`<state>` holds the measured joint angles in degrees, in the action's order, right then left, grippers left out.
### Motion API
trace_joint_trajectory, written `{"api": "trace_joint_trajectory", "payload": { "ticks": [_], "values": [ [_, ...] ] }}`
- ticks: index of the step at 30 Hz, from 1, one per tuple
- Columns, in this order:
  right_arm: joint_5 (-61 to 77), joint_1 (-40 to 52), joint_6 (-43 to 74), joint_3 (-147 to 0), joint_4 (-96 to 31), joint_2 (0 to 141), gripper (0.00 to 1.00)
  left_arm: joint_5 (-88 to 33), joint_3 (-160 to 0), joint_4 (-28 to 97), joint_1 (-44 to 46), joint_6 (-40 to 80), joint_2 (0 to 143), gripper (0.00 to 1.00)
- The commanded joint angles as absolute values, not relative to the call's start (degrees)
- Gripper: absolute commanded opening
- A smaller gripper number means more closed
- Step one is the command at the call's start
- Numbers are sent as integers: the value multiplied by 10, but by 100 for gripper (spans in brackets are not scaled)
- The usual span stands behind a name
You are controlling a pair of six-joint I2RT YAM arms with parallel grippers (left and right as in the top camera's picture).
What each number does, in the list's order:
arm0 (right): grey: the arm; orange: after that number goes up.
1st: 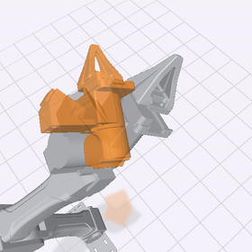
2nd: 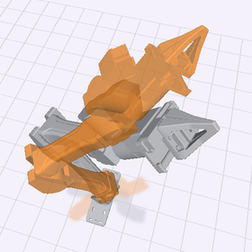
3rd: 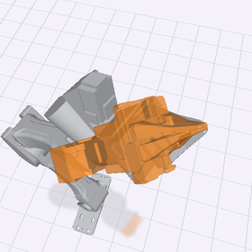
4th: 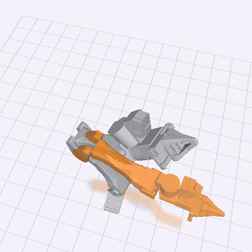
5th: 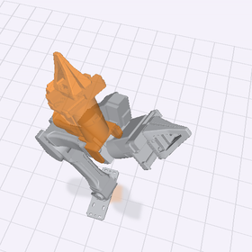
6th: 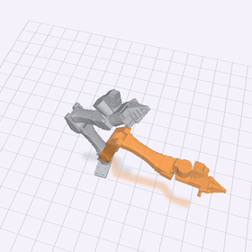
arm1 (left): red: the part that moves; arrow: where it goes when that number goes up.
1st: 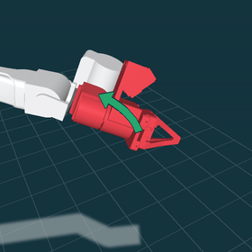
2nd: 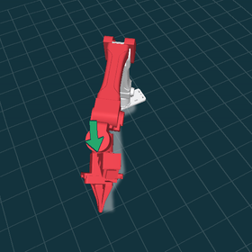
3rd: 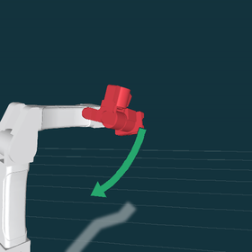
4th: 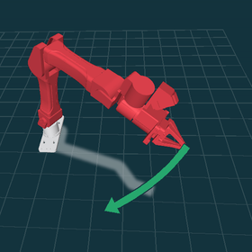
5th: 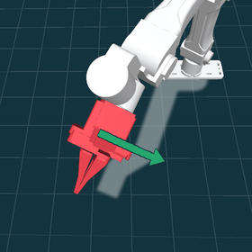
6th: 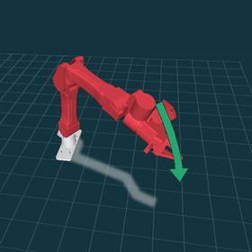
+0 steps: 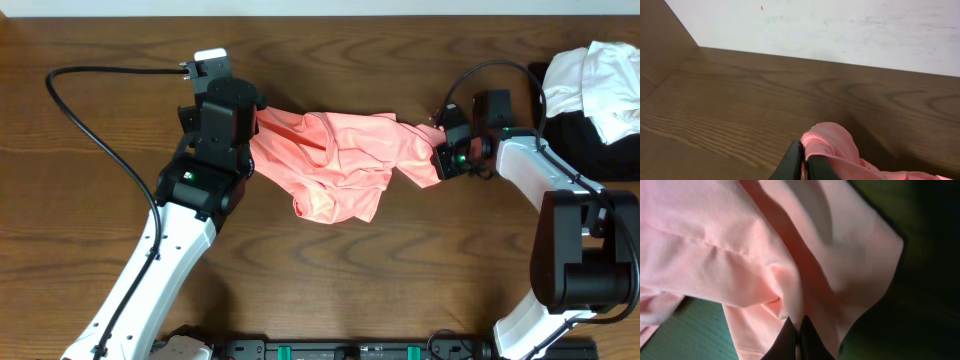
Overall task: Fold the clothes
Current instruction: 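Lift and stretch the T-shirt wide between both grippers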
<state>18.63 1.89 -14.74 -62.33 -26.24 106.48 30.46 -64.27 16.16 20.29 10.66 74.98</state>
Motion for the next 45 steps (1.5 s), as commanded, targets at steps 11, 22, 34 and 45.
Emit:
{"api": "trace_joint_trajectory", "payload": {
  "ticks": [11,22,34,45],
  "values": [
    [135,8,-154,-834,-367,996,1,320,-664,86,183,112,716,6],
    [135,-48,-179,-1023,-517,977,1,298,-665,117,145,113,660,6],
    [140,-44,-185,-1031,-551,977,1,122,-665,295,145,188,677,6],
    [149,-44,-205,-1033,-495,976,1,125,-665,208,125,192,688,6]
  ]
}}
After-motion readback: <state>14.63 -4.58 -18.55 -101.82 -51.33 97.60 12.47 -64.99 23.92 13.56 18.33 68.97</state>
